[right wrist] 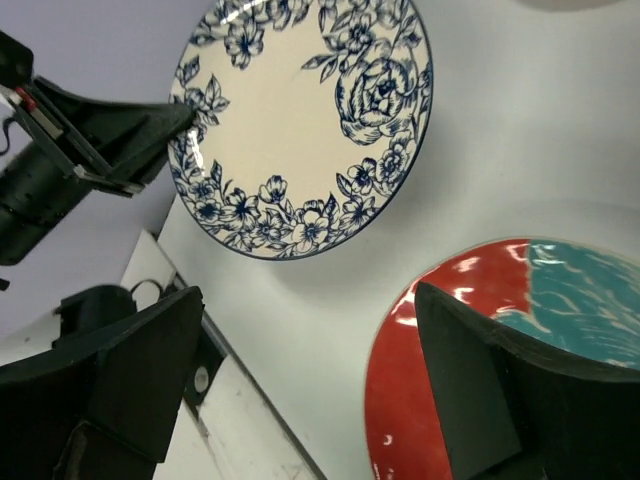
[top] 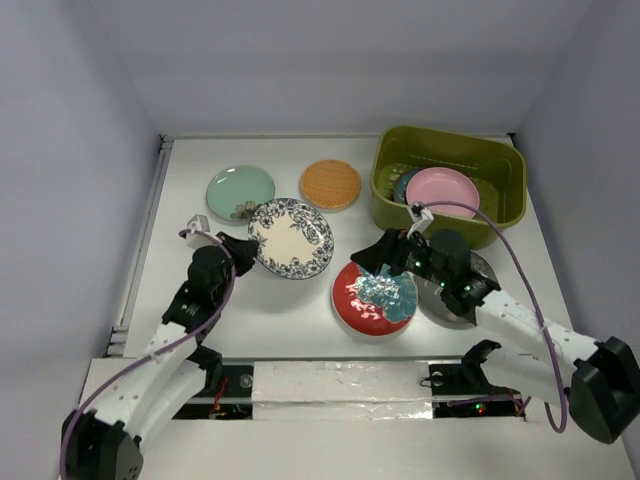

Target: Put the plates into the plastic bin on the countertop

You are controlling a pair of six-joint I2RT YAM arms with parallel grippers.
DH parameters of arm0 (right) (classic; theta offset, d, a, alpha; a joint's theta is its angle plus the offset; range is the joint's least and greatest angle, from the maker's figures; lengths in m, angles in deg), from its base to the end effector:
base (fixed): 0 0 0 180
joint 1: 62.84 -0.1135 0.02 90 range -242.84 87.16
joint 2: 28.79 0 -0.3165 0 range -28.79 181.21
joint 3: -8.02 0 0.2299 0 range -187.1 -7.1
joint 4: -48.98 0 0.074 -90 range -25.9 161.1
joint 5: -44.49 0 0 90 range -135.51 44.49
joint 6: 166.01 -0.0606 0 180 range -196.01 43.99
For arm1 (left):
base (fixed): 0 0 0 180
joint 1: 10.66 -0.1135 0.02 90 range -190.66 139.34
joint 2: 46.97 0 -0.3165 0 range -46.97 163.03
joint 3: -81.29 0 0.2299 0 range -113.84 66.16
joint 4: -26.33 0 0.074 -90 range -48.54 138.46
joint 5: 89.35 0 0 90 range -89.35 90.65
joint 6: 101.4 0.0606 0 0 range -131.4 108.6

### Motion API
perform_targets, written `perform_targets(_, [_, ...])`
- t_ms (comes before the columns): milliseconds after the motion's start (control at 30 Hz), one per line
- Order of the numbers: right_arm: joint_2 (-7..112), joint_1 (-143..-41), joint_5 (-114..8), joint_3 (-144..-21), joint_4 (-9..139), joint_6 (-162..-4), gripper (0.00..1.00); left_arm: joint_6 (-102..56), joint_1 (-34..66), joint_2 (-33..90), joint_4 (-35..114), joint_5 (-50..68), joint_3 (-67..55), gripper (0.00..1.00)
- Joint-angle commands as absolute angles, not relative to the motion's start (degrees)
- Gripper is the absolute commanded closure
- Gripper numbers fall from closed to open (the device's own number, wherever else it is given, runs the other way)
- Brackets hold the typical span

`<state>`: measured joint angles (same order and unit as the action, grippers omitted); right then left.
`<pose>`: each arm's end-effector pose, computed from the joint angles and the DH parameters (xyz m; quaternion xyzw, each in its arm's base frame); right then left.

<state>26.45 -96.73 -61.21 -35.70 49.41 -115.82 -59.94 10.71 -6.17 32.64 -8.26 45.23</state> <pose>0.1521 0.1219 0.3002 -0.0461 0.7730 0.4590 0.4355 0.1346 -0.0426 0.2757 -0.2288 0.7364 -0.3140 0.5538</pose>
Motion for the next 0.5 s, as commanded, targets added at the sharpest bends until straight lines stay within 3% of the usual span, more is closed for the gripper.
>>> perform_targets(0, [29.7, -99.2, -57.1, -40.1, 43.2, -114.4, 0.07, -62.5, 10.8, -13.3, 28.8, -3.7, 44.5, 1.00])
perform_targets(367, [42.2, -99.2, -57.0, -42.3, 36.7, -116.7, 0.06, -65.9, 10.8, -19.3, 24.5, 14.9, 45.5, 1.00])
perform_targets(467, [43.2, -99.2, -57.5, -42.1, 34.8, -117.6, 0.12, -66.4, 10.8, -19.6, 22.2, 18.1, 45.8, 1.00])
